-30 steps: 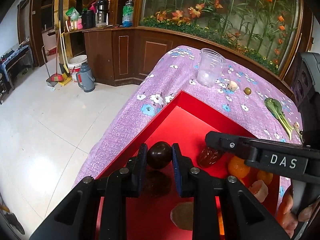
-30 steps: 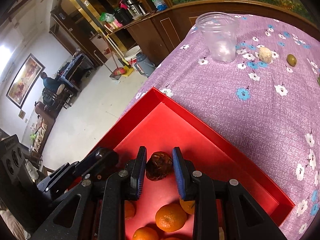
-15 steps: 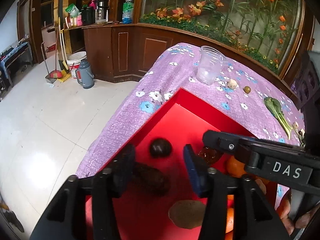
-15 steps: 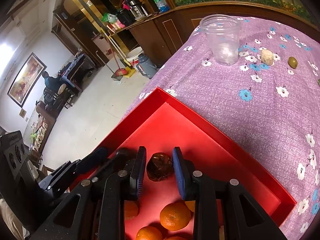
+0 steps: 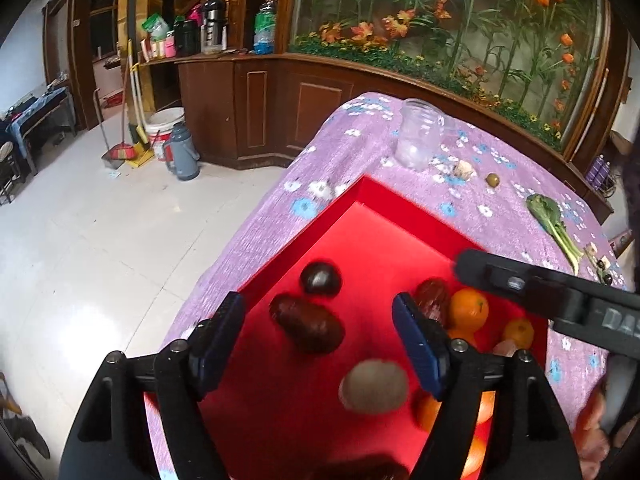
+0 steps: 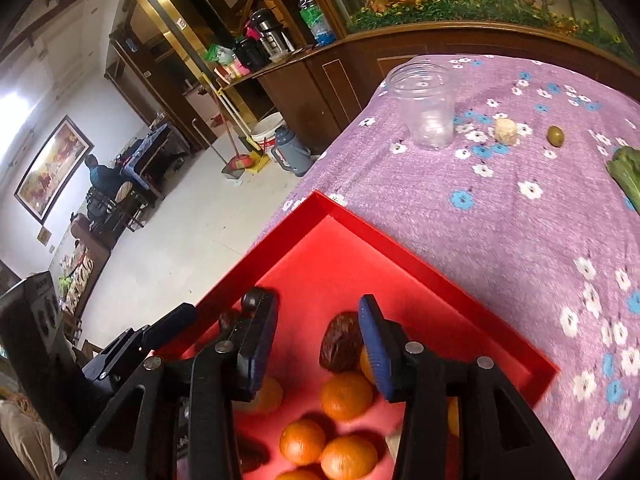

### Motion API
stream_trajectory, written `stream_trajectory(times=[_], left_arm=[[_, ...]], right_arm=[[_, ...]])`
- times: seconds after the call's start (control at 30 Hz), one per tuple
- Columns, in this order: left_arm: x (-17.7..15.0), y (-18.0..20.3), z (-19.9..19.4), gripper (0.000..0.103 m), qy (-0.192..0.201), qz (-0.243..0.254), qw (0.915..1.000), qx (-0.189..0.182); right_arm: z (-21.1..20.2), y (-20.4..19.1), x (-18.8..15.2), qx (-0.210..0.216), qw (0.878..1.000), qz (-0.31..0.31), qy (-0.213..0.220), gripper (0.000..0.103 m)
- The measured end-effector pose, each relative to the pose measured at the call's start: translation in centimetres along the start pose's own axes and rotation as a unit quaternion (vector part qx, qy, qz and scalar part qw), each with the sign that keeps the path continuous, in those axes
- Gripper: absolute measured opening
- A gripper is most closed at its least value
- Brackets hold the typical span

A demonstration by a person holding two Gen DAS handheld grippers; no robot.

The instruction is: Organize fruits

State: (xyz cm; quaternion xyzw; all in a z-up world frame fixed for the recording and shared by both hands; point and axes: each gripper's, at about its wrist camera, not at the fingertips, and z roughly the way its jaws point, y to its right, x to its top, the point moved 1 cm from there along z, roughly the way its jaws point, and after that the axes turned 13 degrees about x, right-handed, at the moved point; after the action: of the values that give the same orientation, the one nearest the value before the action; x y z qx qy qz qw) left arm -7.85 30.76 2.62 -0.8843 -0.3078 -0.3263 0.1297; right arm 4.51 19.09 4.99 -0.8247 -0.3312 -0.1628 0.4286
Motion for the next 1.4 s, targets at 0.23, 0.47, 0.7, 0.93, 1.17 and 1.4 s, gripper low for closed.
stream_trajectory(times=[0.23, 0.47, 0.7, 0.93, 1.17, 1.4], left_arm=[[-1.9, -5.4, -3.5, 0.075, 0.024, -0.102, 0.9943, -0.015], [-3.4, -7.0, -6.3, 0.075, 0.038, -0.125, 0.9912, -0.024], [-4.5, -6.6, -8.6, 0.075, 0.05, -0.123, 0.9904, -0.039], [-4.5, -4.7, -10.5, 0.075, 0.066, -0.104, 0.9913, -0.048], [-4.8, -3.2, -11.9, 0.08, 0.085, -0.071, 0.9931, -0.036], [-5.3, -0.8, -14.1, 0.08, 0.135, -0.035, 0.9902, 0.012]], right_arm=[[-1.7, -4.4, -6.9, 0.006, 0.996, -0.072, -0.049, 0.047], [-2.0, -6.1, -11.2, 0.066, 0.993, -0.054, -0.084, 0.047], [-3.0, -5.0, -11.1, -0.024, 0.993, -0.066, -0.096, 0.05], [-2.3, -5.4, -11.4, -0.105, 0.974, -0.127, -0.154, 0.053], [-4.2, -3.2, -11.7, -0.158, 0.966, -0.132, -0.158, 0.053], [-9.3, -2.7, -11.4, -0.121, 0.985, -0.103, -0.065, 0.057]])
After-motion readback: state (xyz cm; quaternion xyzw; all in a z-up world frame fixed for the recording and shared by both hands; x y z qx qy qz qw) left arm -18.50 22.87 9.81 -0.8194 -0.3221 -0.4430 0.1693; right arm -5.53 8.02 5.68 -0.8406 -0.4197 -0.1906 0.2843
